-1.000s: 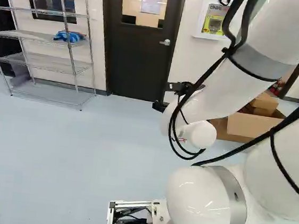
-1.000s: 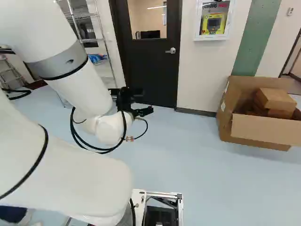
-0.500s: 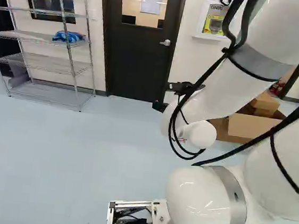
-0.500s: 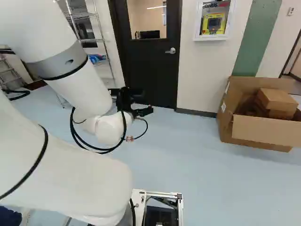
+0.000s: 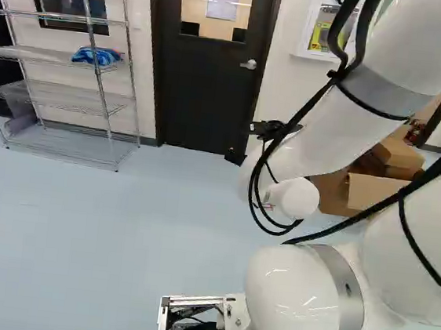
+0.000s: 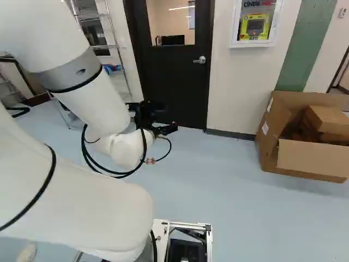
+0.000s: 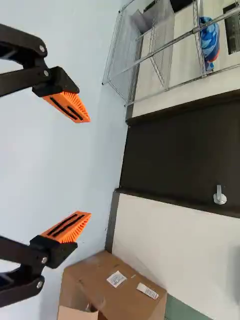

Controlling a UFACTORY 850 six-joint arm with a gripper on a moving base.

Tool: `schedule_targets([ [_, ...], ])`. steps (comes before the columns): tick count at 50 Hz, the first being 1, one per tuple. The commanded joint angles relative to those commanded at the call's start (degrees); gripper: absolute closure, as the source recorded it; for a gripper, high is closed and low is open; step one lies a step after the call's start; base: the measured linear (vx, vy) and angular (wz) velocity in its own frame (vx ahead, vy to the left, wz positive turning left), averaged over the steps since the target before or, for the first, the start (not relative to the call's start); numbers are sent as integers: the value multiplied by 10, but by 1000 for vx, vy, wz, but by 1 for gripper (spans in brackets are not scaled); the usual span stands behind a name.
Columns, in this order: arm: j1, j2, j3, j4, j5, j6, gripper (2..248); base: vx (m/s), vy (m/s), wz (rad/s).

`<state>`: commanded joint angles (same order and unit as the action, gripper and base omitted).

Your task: Open the door and move inside

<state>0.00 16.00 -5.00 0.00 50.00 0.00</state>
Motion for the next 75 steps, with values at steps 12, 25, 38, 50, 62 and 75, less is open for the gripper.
schedule_targets([
  [12,0,0,0,0,0,0,3,216,104,-26],
  [25,0,0,0,0,0,0,3,219,95,-88],
  [38,0,0,0,0,0,0,3,212,70,-208],
  [50,0,0,0,0,0,0,3,200,69,-227],
  [62,0,0,0,0,0,0,3,187,73,-223],
  [75,0,0,0,0,0,0,3,173,91,-142],
])
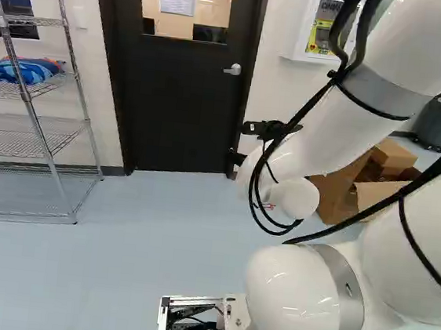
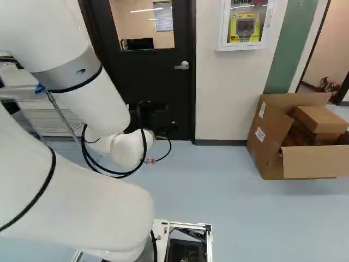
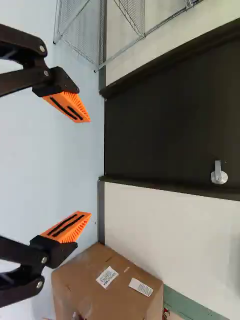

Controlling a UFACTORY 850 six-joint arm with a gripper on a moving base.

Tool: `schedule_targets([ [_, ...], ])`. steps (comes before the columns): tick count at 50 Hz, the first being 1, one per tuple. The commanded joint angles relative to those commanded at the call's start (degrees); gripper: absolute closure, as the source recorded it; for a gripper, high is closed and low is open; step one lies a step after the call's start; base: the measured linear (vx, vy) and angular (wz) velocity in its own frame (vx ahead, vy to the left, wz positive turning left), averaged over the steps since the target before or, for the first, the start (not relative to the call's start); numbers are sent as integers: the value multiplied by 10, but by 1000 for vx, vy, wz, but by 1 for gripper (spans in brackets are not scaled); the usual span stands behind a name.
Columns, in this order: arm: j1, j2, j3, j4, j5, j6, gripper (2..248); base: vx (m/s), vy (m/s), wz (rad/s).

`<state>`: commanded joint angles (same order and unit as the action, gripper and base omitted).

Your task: Open the door and move inside

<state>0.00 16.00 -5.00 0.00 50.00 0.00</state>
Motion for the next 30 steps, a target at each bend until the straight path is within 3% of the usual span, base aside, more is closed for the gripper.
schedule_targets([
  [30,0,0,0,0,0,0,3,179,114,-31],
])
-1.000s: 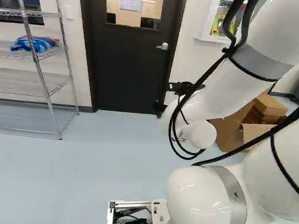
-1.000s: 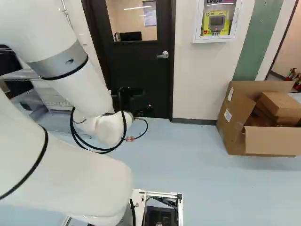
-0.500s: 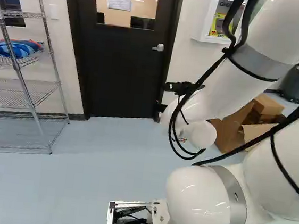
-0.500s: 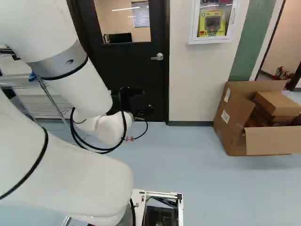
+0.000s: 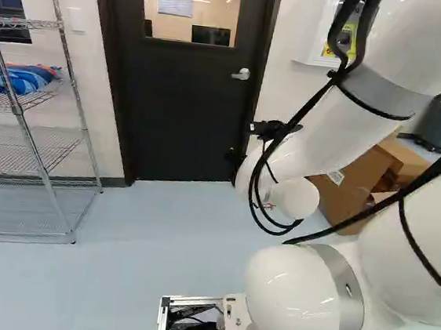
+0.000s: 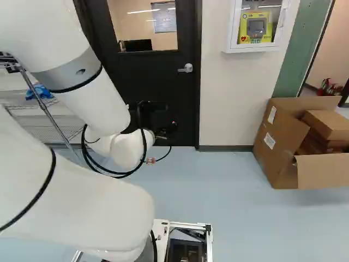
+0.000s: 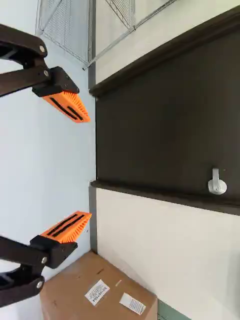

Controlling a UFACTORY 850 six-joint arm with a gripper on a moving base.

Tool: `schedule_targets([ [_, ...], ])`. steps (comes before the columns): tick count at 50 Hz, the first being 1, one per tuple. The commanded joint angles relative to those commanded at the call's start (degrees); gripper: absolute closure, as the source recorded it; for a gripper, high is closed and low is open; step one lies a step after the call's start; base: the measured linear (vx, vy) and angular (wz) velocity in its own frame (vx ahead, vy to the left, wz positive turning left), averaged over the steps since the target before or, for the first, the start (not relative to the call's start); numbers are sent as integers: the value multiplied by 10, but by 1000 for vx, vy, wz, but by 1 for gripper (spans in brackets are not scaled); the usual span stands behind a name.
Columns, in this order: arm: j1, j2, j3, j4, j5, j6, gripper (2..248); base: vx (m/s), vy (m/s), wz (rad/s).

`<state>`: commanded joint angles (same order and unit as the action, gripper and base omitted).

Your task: Open the door and move inside

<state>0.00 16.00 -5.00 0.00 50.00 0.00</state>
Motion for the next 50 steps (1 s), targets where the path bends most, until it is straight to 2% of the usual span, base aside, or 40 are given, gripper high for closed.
schedule_targets([
  [17,0,0,0,0,0,0,3,209,82,-21],
  [50,0,0,0,0,0,0,3,209,46,-10],
])
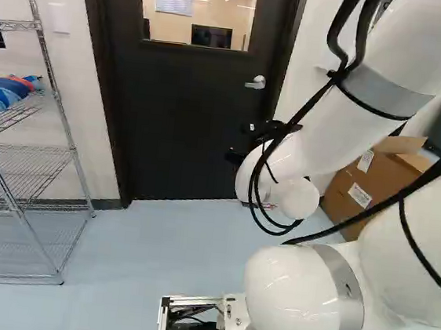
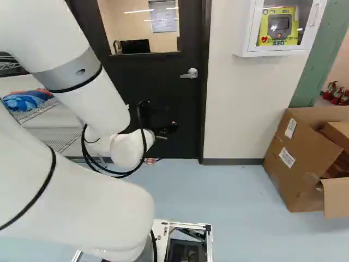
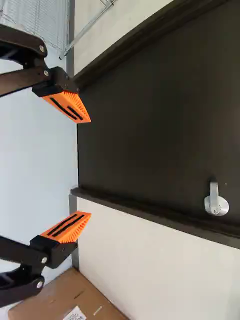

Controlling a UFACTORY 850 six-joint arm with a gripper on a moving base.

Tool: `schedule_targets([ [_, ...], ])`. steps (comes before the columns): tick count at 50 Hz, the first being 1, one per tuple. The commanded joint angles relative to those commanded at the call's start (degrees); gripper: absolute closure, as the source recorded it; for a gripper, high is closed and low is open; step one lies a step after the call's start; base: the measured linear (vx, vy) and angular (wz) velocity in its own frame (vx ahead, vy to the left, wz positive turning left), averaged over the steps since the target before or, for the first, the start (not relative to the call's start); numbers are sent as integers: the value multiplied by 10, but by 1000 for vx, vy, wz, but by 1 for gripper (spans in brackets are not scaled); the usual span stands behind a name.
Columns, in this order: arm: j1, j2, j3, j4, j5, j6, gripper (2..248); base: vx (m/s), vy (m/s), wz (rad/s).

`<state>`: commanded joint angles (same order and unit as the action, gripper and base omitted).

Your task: Open the door and move inside

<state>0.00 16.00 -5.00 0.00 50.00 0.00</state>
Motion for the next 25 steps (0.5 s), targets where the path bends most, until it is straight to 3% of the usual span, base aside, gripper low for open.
schedule_targets([
  [25,0,0,0,0,0,0,3,214,11,-2],
])
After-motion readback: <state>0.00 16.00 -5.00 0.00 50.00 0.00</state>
